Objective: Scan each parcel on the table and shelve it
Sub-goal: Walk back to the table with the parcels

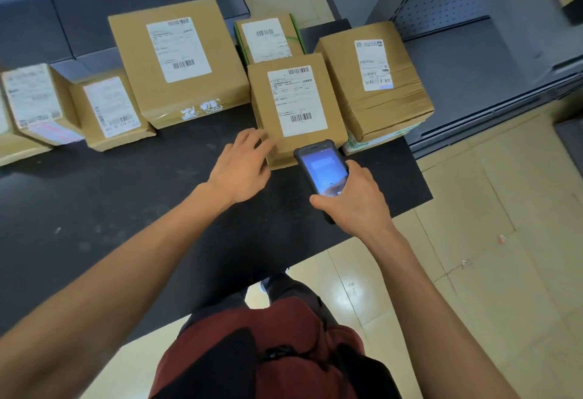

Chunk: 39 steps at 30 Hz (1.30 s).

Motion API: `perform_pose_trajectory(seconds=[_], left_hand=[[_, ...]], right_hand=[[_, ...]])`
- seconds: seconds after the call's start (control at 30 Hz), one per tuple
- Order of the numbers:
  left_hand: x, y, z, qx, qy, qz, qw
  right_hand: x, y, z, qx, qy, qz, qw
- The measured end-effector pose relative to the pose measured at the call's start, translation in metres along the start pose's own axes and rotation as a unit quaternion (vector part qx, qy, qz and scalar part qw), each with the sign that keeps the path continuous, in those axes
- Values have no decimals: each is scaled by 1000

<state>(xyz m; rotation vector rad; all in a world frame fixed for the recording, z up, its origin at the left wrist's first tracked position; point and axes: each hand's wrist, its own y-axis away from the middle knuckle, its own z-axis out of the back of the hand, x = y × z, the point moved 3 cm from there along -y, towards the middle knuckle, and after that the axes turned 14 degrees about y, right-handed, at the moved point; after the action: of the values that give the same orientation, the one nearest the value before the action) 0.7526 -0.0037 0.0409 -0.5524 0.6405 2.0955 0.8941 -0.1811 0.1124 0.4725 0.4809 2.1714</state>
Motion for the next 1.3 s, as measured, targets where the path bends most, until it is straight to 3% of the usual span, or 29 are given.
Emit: perform_pose_trajectory(seconds=[0.17,0.6,0.73,0.93,1.3], left_hand=[[26,33,18,-111,156,88,978],[102,145,29,-190,191,227,936],[123,172,19,-193,208,271,920],[134,192,4,-207,224,306,902],[127,183,0,-197,213,315,904]], right_hand=[[11,7,-31,-25,-29,30,999],[113,-13,-156,-37,114,200,972],[133,-28,-179,-30,125,190,973],[141,-31,-209,-14,43,97,994],[129,-23,-225,-34,107,116,987]])
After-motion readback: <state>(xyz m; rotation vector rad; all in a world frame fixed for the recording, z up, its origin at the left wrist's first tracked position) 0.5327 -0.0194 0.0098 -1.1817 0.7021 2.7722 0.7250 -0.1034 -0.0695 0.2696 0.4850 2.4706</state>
